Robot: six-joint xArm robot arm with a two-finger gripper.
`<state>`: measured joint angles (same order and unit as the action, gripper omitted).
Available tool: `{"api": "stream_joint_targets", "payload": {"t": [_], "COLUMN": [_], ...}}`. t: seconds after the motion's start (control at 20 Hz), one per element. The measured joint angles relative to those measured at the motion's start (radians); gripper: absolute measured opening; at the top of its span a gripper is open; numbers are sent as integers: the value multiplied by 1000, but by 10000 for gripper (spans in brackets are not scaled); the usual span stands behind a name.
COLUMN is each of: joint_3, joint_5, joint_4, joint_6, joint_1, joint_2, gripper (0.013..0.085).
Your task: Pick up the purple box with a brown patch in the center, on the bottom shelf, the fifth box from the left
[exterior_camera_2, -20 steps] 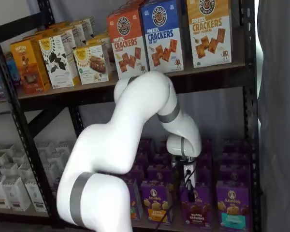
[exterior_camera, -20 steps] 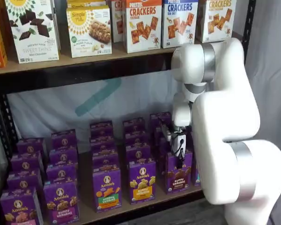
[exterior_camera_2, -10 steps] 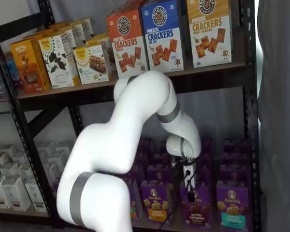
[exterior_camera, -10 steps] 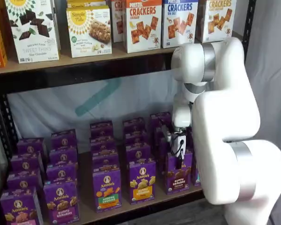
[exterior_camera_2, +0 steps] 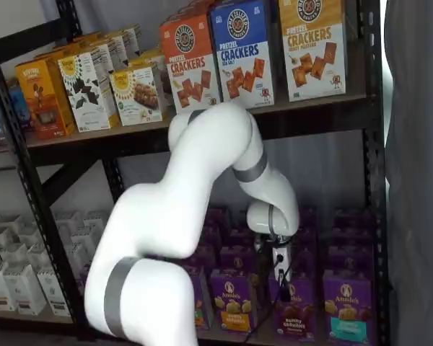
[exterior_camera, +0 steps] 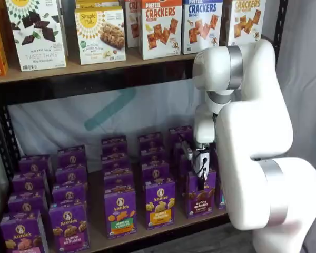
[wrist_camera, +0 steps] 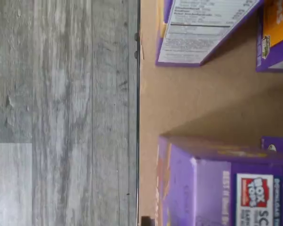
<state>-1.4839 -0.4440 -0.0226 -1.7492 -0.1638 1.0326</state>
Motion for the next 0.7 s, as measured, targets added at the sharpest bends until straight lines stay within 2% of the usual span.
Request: {"api": "stream_joint_targets", "payload": {"t": [0.05, 0.1, 0.25, 0.3, 0.65, 0.7], "joint_3": [5, 11, 24, 27, 48, 52], "joint_5": [3, 7, 15, 18, 34, 37], "joint_4": [1, 2, -2, -4, -15, -15], "joint_6": [1, 1, -2, -4, -14, -14], "joint_1": [0, 0, 0, 0, 1, 1], "joint_2": [-2, -5, -11, -12, -23, -25], "gripper": [490, 450, 410, 370, 370, 330]}}
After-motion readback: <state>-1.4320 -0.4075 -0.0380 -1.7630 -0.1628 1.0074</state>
